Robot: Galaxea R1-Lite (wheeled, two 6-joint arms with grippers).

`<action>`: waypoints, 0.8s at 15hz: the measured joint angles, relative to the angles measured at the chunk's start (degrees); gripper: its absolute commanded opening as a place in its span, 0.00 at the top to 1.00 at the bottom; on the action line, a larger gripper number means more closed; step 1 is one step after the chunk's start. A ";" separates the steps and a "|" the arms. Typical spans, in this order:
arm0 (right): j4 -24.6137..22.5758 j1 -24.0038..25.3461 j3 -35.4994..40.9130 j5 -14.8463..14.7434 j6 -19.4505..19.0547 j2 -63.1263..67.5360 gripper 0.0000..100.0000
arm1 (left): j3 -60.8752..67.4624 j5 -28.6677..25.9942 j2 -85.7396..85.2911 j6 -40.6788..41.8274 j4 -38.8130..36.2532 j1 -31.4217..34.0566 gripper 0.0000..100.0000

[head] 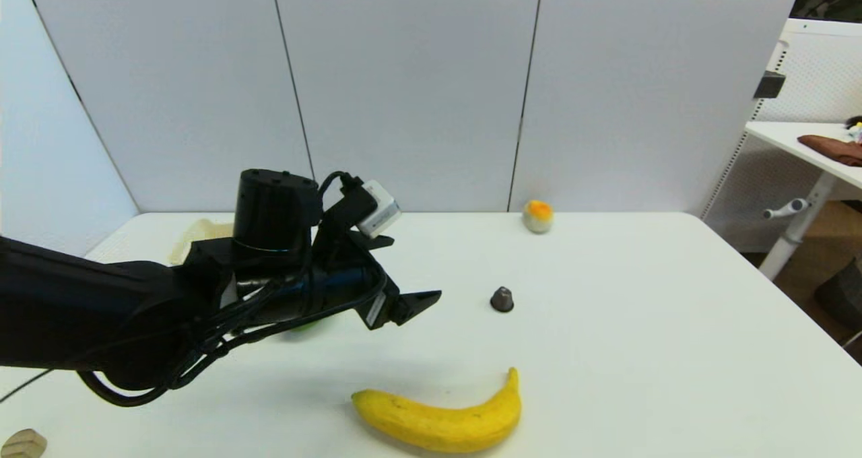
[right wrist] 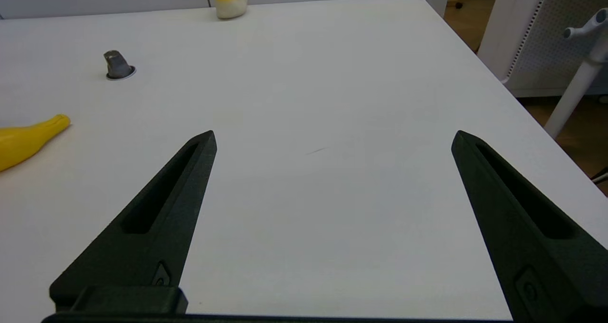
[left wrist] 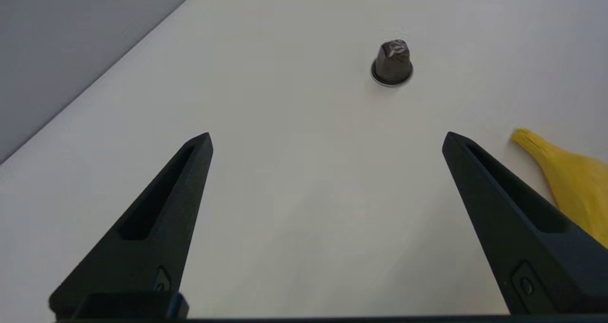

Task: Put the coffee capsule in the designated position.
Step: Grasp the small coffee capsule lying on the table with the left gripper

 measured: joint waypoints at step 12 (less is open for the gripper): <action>0.00 0.02 0.00 0.00 0.00 0.00 0.00 | -4.82 0.33 14.88 -6.60 -16.65 -7.42 0.00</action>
